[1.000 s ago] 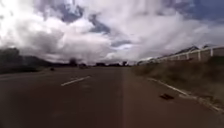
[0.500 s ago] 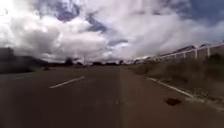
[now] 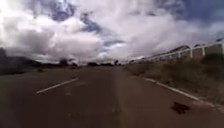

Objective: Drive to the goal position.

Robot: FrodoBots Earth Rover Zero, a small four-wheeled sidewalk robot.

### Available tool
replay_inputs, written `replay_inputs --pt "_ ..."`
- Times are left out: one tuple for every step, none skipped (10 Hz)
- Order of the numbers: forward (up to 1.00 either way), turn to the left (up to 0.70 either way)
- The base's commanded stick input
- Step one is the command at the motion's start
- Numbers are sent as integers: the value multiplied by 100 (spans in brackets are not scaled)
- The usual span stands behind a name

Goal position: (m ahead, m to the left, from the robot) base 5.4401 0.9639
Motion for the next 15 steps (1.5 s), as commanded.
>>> replay_inputs --pt "70 1" --pt "70 1" --pt "70 1" --pt "70 1" --pt "70 1" --pt "70 1" --pt "70 -11" --pt "70 -19" --pt "70 -7" --pt "70 1" --pt "70 1" --pt "70 1" --pt "70 1" --pt "70 1" --pt "70 1"
